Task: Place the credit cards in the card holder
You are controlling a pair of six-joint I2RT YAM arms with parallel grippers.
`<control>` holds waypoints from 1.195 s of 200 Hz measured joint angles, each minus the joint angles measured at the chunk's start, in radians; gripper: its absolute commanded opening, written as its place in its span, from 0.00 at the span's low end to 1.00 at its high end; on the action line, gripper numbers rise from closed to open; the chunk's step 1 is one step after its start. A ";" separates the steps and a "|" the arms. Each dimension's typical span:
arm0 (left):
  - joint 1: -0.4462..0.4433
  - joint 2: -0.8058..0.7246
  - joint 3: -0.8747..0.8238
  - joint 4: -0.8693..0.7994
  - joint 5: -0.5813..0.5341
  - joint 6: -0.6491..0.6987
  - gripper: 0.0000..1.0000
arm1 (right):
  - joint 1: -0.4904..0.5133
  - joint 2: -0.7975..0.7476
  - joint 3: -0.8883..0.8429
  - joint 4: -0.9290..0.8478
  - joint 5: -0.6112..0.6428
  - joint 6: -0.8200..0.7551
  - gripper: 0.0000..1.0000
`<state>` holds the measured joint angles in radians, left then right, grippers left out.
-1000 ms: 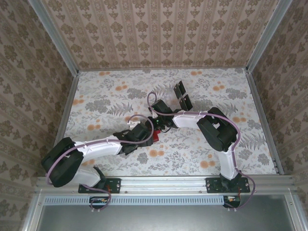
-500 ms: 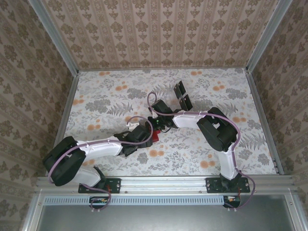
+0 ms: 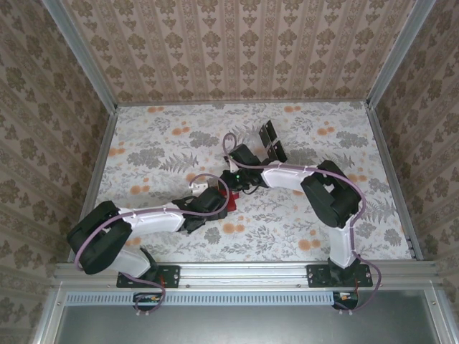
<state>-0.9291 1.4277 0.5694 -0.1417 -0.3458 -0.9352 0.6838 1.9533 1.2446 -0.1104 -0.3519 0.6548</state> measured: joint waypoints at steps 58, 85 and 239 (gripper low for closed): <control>0.000 0.002 -0.001 0.004 -0.004 -0.004 1.00 | -0.014 -0.139 0.005 -0.098 0.067 -0.059 0.34; -0.001 0.004 -0.001 0.007 -0.008 -0.005 1.00 | -0.014 -0.140 0.007 -0.187 0.149 -0.105 0.35; -0.001 0.007 -0.001 0.013 -0.011 -0.005 1.00 | -0.011 -0.092 0.008 -0.290 0.217 -0.170 0.23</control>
<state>-0.9298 1.4345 0.5686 -0.1291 -0.3565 -0.9398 0.6731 1.8614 1.2522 -0.4007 -0.1345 0.4847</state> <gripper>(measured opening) 0.997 0.260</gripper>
